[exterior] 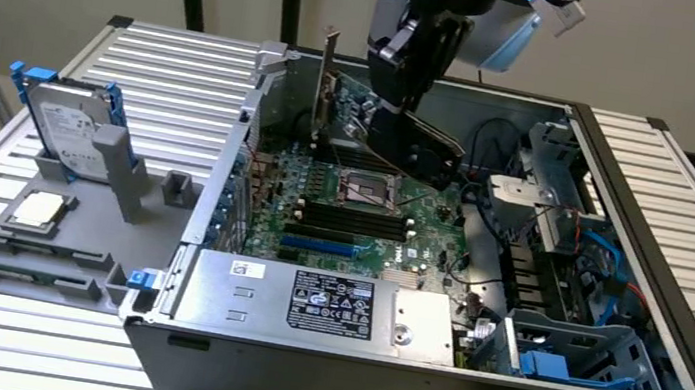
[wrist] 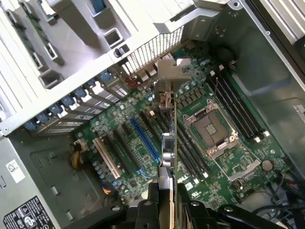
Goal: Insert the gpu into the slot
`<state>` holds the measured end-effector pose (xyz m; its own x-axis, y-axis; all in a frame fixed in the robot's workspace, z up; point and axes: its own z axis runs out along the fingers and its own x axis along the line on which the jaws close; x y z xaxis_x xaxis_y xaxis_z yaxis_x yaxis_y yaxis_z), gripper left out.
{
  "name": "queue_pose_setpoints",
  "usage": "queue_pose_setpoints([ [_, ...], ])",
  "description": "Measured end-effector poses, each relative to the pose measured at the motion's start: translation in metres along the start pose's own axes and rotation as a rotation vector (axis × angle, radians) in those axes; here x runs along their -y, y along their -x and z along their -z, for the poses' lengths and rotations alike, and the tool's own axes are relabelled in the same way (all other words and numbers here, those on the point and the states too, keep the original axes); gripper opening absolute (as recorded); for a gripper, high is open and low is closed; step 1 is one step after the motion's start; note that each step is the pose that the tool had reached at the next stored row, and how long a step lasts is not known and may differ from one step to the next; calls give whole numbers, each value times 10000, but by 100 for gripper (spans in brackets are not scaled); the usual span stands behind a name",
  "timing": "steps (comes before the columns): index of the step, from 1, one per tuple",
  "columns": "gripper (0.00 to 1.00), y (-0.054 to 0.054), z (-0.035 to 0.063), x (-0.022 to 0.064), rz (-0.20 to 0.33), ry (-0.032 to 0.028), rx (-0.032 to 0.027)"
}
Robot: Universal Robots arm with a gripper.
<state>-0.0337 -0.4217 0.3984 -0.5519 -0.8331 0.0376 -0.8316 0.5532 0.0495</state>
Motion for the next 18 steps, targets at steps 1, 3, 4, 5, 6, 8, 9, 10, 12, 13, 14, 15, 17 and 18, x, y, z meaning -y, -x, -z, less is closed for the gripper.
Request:
queue_pose_setpoints([
  [1,26,0,-4,0,184,-7,-10],
  [3,26,1,-15,1,554,-21,-29],
  [4,26,1,-20,1,734,-28,-37],
  [5,26,1,-25,1,913,-35,-46],
  [6,26,1,-31,2,1082,-41,-54],
  [8,26,2,-46,2,1451,-55,-73],
  [9,26,2,-54,3,1631,-62,-82],
  [10,26,2,-63,3,1822,-69,-90],
  [12,26,3,-79,4,2175,-82,-108],
  [13,26,3,-87,4,2354,-89,-118],
  [14,26,3,-95,5,2535,-96,-127],
  [15,26,4,-104,5,2718,-103,-136],
  [17,26,4,-127,6,3089,-118,-151],
  [18,26,5,-139,7,3268,-128,-156],
])
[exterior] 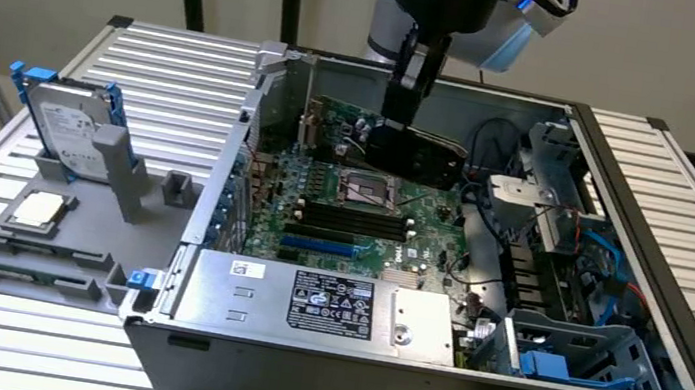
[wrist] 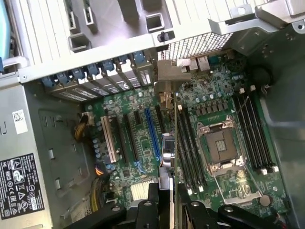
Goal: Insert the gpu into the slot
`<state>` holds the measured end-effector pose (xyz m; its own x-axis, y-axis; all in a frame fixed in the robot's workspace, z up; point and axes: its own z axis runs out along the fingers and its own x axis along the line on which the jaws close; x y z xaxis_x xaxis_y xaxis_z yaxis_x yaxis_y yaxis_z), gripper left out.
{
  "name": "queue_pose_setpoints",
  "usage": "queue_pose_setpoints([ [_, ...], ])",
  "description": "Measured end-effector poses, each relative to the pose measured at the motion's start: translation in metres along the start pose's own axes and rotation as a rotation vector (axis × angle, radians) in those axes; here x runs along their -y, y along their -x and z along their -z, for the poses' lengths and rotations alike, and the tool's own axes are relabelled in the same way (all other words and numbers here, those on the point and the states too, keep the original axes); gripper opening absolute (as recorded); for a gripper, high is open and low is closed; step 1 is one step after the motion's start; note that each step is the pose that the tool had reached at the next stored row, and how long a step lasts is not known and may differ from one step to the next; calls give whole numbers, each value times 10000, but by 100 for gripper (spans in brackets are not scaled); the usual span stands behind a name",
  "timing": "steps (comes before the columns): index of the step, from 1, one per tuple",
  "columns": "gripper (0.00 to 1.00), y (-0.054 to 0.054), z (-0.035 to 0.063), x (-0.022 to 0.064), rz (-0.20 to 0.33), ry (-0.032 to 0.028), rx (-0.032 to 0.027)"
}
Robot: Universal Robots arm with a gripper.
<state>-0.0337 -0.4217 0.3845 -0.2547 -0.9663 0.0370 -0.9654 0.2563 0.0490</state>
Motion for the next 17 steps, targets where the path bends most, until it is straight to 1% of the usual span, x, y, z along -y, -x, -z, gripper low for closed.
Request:
queue_pose_setpoints([
  [7,26,3,-86,4,1268,-68,-39],
  [10,26,4,-131,3,1797,-87,-49],
  [12,26,3,-165,-1,2098,-94,-40],
  [13,26,0,-181,-7,2194,-95,-24],
  [15,26,-15,-213,-30,2323,-92,14],
  [17,26,-32,-249,-58,2349,-90,30],
])
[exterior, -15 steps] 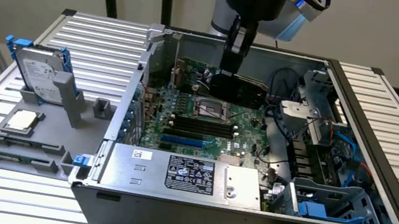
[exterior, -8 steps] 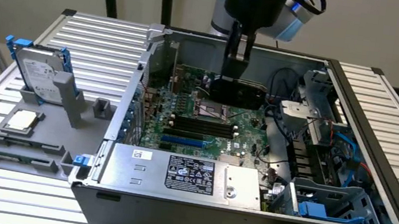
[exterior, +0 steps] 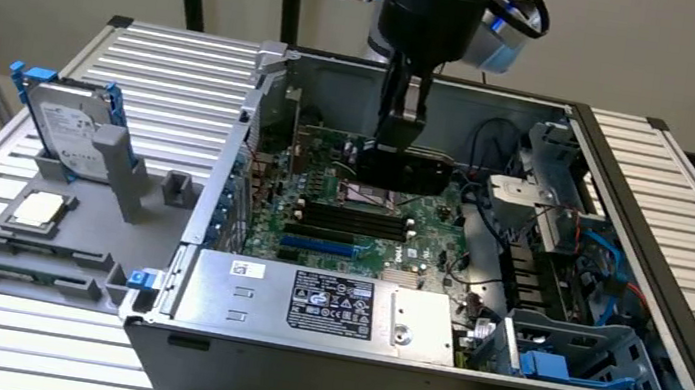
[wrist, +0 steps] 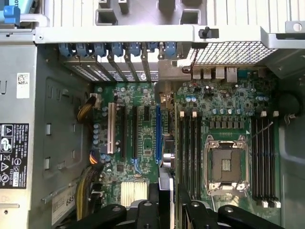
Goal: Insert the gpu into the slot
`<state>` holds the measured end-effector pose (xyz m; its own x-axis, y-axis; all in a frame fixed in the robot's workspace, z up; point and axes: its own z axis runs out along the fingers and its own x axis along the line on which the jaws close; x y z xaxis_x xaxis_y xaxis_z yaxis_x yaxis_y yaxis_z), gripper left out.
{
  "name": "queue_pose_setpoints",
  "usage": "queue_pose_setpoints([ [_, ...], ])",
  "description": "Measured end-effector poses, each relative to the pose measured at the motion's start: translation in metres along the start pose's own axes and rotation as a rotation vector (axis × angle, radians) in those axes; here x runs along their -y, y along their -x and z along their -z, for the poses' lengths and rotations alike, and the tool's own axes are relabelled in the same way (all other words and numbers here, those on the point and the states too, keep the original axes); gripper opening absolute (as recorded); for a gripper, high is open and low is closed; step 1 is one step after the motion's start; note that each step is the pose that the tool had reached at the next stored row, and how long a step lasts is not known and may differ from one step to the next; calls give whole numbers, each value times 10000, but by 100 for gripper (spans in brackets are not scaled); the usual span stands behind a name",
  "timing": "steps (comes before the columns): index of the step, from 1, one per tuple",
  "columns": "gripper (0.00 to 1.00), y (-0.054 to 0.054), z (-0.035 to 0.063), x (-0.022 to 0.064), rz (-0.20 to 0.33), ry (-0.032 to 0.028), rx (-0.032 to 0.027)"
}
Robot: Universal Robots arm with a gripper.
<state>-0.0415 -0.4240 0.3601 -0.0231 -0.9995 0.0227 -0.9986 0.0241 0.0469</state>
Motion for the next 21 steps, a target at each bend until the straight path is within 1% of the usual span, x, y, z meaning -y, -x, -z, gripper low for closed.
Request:
queue_pose_setpoints([
  [6,26,-65,-114,-87,1,0,19],
  [12,26,-106,-211,-123,-11,-46,103],
  [16,26,-118,-284,-158,-64,-49,105],
  [21,26,-132,-378,-223,-168,-48,110],
])
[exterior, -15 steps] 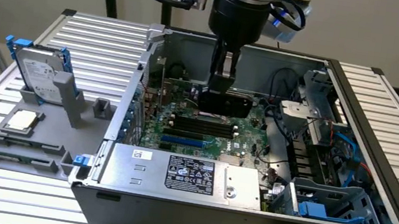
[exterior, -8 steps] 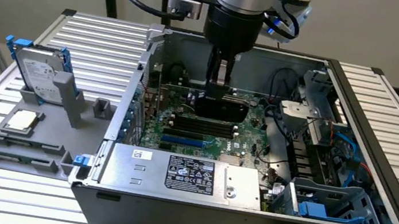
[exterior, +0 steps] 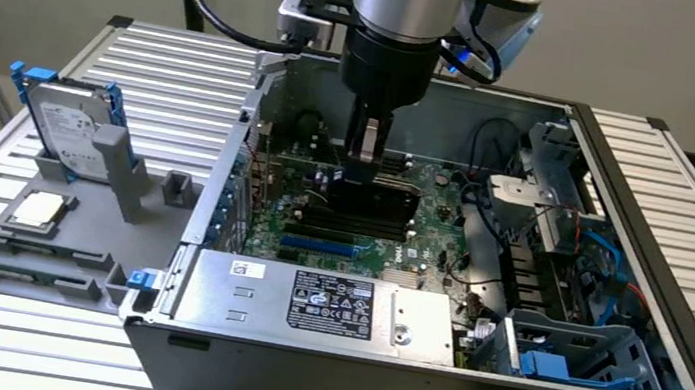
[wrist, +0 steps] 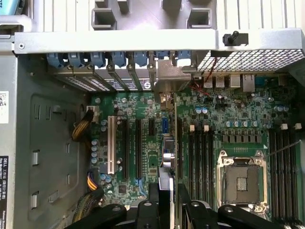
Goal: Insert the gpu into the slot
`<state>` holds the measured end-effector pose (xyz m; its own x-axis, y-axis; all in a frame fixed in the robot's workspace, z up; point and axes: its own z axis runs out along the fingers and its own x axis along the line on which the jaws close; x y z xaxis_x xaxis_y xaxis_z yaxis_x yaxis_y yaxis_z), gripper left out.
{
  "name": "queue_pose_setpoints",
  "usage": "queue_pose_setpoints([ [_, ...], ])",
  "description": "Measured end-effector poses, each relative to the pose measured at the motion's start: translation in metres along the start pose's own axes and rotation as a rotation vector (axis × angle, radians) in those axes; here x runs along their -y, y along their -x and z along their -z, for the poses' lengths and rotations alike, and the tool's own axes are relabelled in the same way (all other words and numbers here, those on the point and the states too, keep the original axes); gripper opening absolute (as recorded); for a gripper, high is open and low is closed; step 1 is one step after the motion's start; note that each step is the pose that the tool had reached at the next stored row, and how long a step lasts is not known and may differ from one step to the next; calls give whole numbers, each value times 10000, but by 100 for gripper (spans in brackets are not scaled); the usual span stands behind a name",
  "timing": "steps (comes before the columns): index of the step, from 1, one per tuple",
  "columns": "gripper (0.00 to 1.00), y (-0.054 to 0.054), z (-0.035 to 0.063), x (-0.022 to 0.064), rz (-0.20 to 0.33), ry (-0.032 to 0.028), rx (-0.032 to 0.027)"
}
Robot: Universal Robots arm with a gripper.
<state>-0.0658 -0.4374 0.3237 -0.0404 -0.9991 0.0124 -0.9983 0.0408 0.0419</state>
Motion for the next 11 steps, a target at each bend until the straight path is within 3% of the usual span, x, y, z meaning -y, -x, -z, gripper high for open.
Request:
queue_pose_setpoints([
  [11,26,-8,-43,-9,-45,1,2],
])
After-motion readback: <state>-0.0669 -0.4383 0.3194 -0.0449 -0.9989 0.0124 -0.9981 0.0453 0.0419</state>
